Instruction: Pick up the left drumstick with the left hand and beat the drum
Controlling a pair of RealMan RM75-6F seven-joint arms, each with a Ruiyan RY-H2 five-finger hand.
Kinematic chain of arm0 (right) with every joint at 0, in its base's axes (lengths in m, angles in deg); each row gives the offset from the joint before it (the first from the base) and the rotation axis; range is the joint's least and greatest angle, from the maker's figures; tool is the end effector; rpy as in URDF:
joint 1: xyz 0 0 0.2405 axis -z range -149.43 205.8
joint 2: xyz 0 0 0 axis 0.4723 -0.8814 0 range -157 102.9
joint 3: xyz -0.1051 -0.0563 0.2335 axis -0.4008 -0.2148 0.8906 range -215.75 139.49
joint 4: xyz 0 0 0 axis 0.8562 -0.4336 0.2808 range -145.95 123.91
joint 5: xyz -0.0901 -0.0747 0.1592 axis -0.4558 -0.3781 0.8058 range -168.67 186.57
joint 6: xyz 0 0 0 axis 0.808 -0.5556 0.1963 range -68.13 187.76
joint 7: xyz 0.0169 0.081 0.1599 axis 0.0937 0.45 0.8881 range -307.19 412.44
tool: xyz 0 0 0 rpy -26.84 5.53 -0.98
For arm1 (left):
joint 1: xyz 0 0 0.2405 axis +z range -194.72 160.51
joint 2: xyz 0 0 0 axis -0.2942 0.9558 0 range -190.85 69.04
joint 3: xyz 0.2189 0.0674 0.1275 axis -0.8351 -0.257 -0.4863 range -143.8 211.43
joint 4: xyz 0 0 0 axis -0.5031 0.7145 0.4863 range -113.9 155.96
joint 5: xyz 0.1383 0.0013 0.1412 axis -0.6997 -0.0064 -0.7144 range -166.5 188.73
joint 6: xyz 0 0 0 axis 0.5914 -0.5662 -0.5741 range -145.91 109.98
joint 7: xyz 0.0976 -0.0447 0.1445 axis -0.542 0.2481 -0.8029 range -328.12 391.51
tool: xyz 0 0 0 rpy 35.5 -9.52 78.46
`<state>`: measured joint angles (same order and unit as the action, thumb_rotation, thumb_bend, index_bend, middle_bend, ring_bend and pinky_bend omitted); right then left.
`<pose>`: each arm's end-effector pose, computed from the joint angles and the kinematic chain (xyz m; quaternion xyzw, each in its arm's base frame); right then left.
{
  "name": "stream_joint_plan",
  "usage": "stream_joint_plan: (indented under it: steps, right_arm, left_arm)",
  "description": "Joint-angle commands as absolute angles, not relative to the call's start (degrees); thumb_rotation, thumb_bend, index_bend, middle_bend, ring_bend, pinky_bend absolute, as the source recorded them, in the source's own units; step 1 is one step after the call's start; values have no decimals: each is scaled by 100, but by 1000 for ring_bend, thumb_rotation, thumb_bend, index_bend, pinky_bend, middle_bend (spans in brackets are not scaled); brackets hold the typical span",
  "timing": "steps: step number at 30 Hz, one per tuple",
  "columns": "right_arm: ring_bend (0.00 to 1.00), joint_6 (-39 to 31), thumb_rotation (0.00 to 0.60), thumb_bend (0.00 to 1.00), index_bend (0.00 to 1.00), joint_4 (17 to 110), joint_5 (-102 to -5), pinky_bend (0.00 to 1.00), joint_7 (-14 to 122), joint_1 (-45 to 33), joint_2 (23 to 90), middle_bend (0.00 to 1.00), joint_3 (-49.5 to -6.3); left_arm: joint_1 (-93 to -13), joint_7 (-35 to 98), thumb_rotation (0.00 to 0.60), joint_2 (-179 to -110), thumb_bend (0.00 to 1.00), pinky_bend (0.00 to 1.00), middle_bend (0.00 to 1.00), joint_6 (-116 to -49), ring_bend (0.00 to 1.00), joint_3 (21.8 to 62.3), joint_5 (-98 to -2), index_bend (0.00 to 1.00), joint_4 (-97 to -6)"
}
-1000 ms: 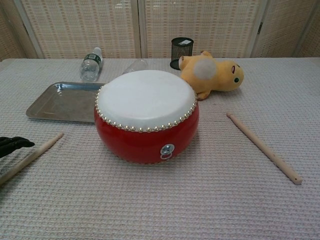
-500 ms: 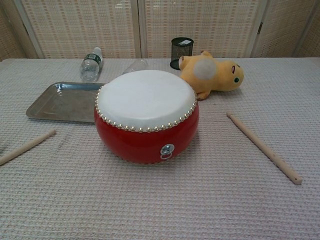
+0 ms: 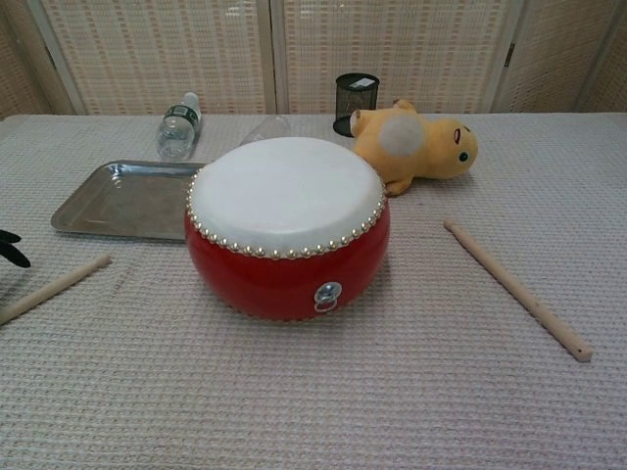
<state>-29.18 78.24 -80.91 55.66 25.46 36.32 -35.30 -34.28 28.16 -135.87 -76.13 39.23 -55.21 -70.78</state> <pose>-0.3135 -0.2048 0.1881 0.5962 -0.3601 0.4068 0.5911 -0.3101 0.2708 0.0517 -0.6021 -0.5644 -0.3044 0.4757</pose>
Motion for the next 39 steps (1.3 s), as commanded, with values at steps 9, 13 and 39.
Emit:
stream_joint_plan:
  steps: [9,13,39]
  right_arm:
    - [0,-2963,600,210,0,7774,-8084,1,5641,2597,3630,120,-3543]
    - [0,-2926,600,211,0,7759,-8085,1,5663,2583,3642,120,-3548]
    - [0,-2892,600,210,0,7764,-8074,1,5695,2582,3608,120,-3541]
  left_arm:
    - [-3684,2114,600,-13812,828,1,38,-7441,0,3863,-4868,294,-7011]
    - [-3724,1931,600,-13843,827,1,40,-7486,0,3771,-4938,307,-7032]
    - [-3703,603,600,-14352,372,2,31,-8351,0,3796,-4755,287,-7292]
